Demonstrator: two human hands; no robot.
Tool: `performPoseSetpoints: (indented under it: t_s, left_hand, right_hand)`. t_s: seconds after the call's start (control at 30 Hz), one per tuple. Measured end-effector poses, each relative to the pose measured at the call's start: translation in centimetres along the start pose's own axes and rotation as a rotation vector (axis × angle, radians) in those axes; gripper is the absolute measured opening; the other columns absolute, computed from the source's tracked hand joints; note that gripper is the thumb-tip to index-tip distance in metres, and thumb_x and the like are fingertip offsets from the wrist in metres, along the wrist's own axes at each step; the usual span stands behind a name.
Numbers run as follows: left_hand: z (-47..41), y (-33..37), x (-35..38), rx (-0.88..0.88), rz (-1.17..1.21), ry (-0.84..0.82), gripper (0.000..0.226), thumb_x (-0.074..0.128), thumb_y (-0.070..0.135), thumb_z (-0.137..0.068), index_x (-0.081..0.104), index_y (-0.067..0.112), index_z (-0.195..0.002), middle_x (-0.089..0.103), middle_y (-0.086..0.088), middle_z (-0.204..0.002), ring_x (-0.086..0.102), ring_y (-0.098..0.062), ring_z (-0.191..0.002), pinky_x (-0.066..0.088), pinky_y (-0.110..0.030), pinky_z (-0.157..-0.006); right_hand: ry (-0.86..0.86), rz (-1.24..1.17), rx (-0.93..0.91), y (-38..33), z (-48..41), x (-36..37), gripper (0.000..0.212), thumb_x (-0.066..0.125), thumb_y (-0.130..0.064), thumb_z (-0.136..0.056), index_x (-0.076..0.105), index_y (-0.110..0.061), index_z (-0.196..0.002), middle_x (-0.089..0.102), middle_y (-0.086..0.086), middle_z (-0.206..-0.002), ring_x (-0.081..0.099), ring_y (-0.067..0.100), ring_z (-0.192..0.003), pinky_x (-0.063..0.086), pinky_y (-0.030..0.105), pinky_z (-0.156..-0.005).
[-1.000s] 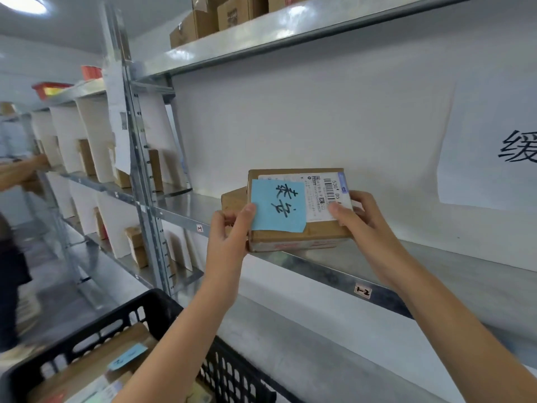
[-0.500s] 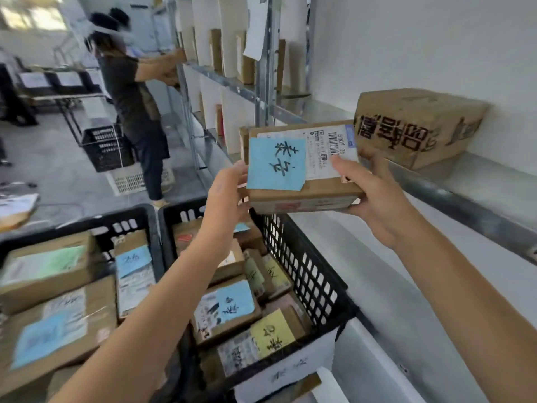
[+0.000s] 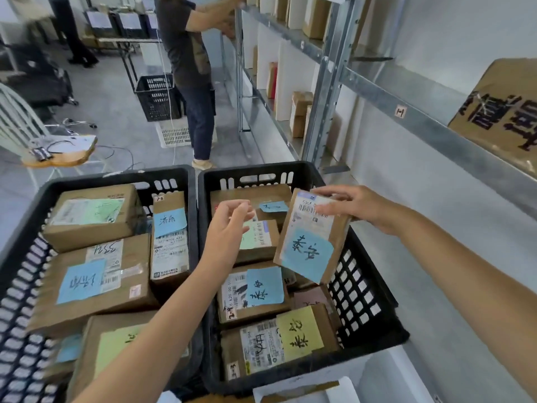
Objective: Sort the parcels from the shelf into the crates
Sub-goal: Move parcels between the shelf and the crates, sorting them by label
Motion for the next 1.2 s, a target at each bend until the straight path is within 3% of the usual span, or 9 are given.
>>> performPoseSetpoints:
  t_s: [0.2, 0.37, 0.57, 0.67, 0.77, 0.87, 1.0, 1.1, 1.2]
  left_hand:
    - [-0.9, -0.8, -0.4, 0.015, -0.017, 0.024, 0.018, 0.049, 0.028, -0.102, 0.062, 0.022, -0.113, 0.066, 0.002, -0.114, 0.066, -0.005, -0.106, 0.054, -0.036, -0.095]
    - [-1.9, -1.3, -0.1, 0.059, -0.095, 0.015, 0.017, 0.051, 0.033, -0.099, 0.061, 0.027, -0.112, 0.066, 0.008, -0.113, 0.063, -0.003, -0.108, 0.051, -0.03, -0.092]
    - [-2.9, -3.9, 1.1, 0.031, -0.476, -0.133, 0.029, 0.054, 0.024, -0.099, 0.056, 0.029, -0.127, 0.054, 0.023, -0.126, 0.047, 0.006, -0.118, 0.033, -0.007, -0.092]
    - [-3.0, -5.5, 1.0, -0.039, -0.615, -0.153, 0.034, 0.053, 0.019, -0.098, 0.054, 0.024, -0.132, 0.05, 0.015, -0.131, 0.044, -0.001, -0.12, 0.034, -0.017, -0.098]
    - [-2.9, -6.3, 0.8, 0.008, -0.7, -0.177, 0.033, 0.052, 0.012, -0.098, 0.056, 0.016, -0.131, 0.048, 0.007, -0.14, 0.037, 0.002, -0.123, 0.024, -0.012, -0.102]
    - [-2.7, -6.6, 0.8, 0.035, -0.731, -0.197, 0.034, 0.052, 0.011, -0.098, 0.055, 0.016, -0.132, 0.044, 0.008, -0.145, 0.032, 0.003, -0.127, 0.02, -0.012, -0.105]
    - [-2.9, -6.6, 1.2, 0.046, -0.762, -0.197, 0.035, 0.053, 0.011, -0.097, 0.055, 0.015, -0.132, 0.044, 0.006, -0.145, 0.036, -0.008, -0.136, 0.022, -0.016, -0.107]
    - [-3.1, -6.5, 1.6, 0.066, -0.791, -0.202, 0.035, 0.053, 0.011, -0.096, 0.055, 0.014, -0.131, 0.046, 0.004, -0.142, 0.04, -0.012, -0.134, 0.026, -0.018, -0.106]
    - [-3.0, -6.7, 2.1, 0.089, -0.828, -0.207, 0.038, 0.054, 0.013, -0.096, 0.053, 0.015, -0.134, 0.045, 0.003, -0.144, 0.04, -0.015, -0.134, 0.031, -0.027, -0.111]
  right_hand:
    - [-0.325, 0.089, 0.106, 3.7, -6.3, 2.1, 0.047, 0.082, -0.041, -0.076, 0.068, -0.043, -0.12, 0.075, -0.006, -0.11, 0.07, 0.011, -0.105, 0.054, 0.039, -0.096]
    - [-0.426, 0.023, 0.142, 5.6, -9.7, 3.7, 0.038, 0.075, -0.039, -0.084, 0.07, -0.033, -0.121, 0.075, 0.0, -0.11, 0.071, 0.017, -0.103, 0.058, 0.031, -0.082]
    - [-0.173, -0.123, 0.122, 7.5, -11.2, 5.0, 0.046, 0.082, -0.038, -0.078, 0.066, -0.025, -0.119, 0.076, 0.002, -0.101, 0.075, 0.014, -0.088, 0.058, 0.023, -0.066]
    - [-0.099, -0.132, 0.136, 8.5, -10.7, 5.5, 0.044, 0.08, -0.041, -0.079, 0.064, -0.024, -0.116, 0.074, 0.002, -0.102, 0.075, 0.014, -0.085, 0.059, 0.027, -0.066]
    - [0.052, -0.065, 0.135, 9.3, -10.0, 6.3, 0.037, 0.069, -0.042, -0.089, 0.059, -0.02, -0.118, 0.068, 0.001, -0.109, 0.072, 0.016, -0.09, 0.057, 0.028, -0.066]
    - [0.276, 0.1, 0.04, 9.4, -9.4, 6.9, 0.027, 0.057, -0.036, -0.098, 0.055, -0.016, -0.116, 0.052, 0.002, -0.119, 0.064, 0.012, -0.09, 0.049, 0.019, -0.062]
    - [0.246, 0.248, -0.103, 9.1, -8.7, 8.3, 0.024, 0.044, -0.036, -0.103, 0.052, -0.013, -0.106, 0.043, -0.001, -0.114, 0.061, 0.012, -0.087, 0.057, 0.032, -0.07]
    - [0.253, 0.35, -0.142, 8.0, -9.4, 8.4, 0.028, 0.038, -0.037, -0.105, 0.052, -0.013, -0.101, 0.042, -0.002, -0.111, 0.057, 0.01, -0.08, 0.053, 0.028, -0.065]
    - [0.381, 0.331, -0.119, 7.5, -10.0, 8.9, 0.027, 0.036, -0.033, -0.106, 0.047, -0.012, -0.095, 0.043, 0.002, -0.109, 0.057, 0.015, -0.076, 0.05, 0.027, -0.06]
Point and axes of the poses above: each hand's wrist, its own z-axis away from the middle knuckle, its own x-axis out of the palm, y = z × x, the point moved 3 cm from there along -z, towards the middle knuckle
